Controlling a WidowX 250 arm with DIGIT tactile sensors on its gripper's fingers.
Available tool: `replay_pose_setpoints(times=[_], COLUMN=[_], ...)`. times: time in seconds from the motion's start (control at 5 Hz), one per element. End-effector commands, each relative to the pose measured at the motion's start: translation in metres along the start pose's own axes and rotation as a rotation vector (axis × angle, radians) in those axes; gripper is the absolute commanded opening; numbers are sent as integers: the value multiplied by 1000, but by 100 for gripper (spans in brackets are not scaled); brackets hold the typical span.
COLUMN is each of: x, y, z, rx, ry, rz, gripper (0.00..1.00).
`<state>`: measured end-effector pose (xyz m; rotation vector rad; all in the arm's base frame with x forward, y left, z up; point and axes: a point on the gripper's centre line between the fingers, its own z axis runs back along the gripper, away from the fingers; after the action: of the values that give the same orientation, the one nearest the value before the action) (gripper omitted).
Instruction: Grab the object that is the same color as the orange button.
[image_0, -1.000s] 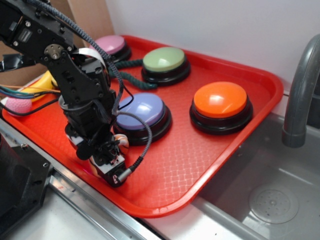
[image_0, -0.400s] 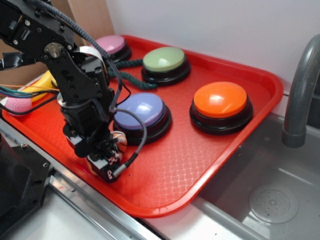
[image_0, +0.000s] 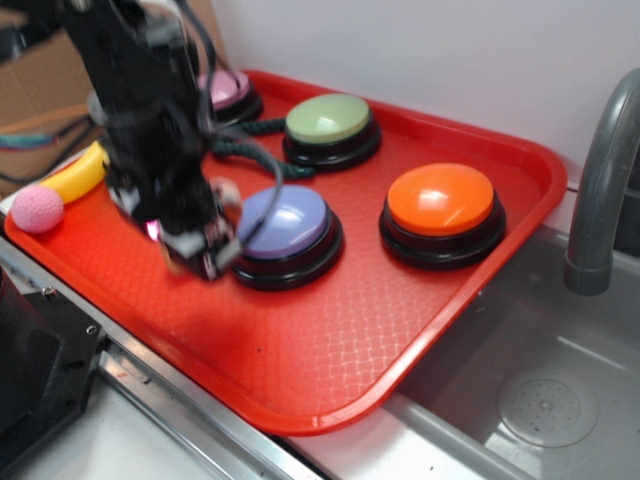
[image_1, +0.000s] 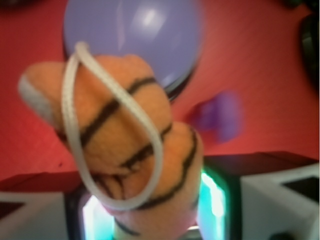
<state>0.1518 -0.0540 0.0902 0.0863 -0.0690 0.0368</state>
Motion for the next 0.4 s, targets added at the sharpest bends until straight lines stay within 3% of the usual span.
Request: replay_pose_setpoints(times=[0.0,0.2], x=[31,40], y=[58,88], z=[55,67], rx=[10,33], ry=[-51,3], rz=[11,-15], gripper=[0,0])
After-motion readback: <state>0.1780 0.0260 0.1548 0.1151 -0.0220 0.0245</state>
